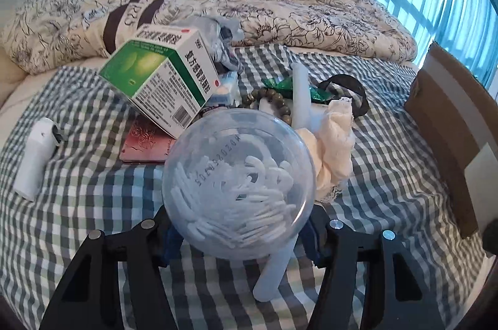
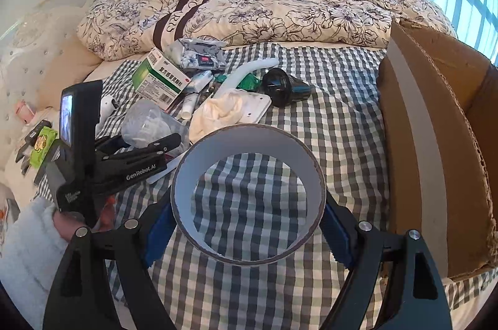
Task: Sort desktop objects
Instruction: 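Carry the bottle and tape roll into the cardboard box and open both tools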
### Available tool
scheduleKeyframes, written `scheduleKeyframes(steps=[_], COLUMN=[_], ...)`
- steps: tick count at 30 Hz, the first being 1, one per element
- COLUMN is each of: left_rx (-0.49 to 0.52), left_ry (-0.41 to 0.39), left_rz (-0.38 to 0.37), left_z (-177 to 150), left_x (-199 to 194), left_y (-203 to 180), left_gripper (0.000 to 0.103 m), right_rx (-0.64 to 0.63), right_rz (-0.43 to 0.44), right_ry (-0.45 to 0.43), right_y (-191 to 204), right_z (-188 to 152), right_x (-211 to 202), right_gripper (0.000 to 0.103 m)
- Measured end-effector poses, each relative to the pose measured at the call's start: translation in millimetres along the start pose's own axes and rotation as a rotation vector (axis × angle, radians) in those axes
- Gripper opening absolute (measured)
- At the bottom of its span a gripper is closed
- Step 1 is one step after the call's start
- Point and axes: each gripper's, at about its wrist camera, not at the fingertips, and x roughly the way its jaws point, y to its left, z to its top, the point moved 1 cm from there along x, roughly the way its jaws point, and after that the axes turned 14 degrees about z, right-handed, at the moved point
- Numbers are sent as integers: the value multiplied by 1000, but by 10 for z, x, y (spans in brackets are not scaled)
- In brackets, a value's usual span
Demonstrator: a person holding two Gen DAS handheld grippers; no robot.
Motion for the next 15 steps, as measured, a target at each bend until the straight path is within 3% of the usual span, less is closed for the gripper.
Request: scheduleKeyframes(steps=[9,13,15], left_rx=[23,64,70], left_ry=[-99,-135,-156], left_rz=[70,101,78], left_z=[175,333,443], left_x=[-769,-1230,-1514], left_y=[32,-116,-228], left_gripper=[62,62,62], right_rx=[5,-11,-23], right_rz=[-11,-20,-39], right_ry=[-44,-104,-141], right_y=[28,112,143], right_z=[53,140,187], right_x=[-232,-590,-853], right_gripper=[82,82,82])
